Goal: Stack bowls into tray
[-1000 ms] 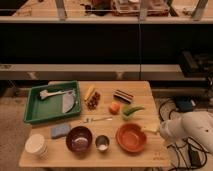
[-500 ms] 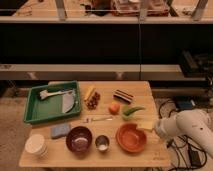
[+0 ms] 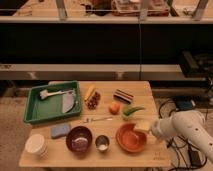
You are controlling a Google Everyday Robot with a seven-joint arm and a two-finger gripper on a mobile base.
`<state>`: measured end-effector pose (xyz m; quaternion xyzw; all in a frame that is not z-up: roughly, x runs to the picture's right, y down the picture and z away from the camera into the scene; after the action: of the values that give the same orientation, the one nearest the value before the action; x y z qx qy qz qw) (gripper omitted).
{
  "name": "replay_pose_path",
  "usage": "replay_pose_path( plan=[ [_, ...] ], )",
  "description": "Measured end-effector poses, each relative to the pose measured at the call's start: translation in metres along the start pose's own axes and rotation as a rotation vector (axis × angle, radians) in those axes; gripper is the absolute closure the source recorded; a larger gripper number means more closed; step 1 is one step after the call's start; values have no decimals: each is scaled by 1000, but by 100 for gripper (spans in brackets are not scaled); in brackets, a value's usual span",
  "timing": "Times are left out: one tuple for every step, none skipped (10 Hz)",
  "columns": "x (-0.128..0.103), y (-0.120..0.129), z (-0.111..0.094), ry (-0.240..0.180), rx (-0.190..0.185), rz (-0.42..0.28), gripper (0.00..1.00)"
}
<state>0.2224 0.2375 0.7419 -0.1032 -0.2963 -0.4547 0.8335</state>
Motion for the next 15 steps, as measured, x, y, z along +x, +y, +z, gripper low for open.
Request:
replay_pose_path(
  plan=[
    [1,-3,4,-16,-12,-2,20],
    [1,-6,8,-38,-5,4,20],
    [3,-6,10,-52,14,16,20],
    [6,-4,14,-68,34,31,20],
    [6,-2,19,-85,40,41,20],
    [6,-1,25,-98,45,47,20],
    [5,-1,30,-110,44,47,20],
    [3,-3,33,-120,36,41,20],
    [3,-4,35,-124,32,40,23],
    [2,-4,36,-128,30,45,34],
    [1,-4,34,-133,33,48,44],
    [0,-5,33,-136,35,51,49],
    [-1,-6,32,-141,32,52,50],
    [-2,-7,31,-146,22,54,50],
    [-2,-6,30,-145,11,60,50]
  ],
)
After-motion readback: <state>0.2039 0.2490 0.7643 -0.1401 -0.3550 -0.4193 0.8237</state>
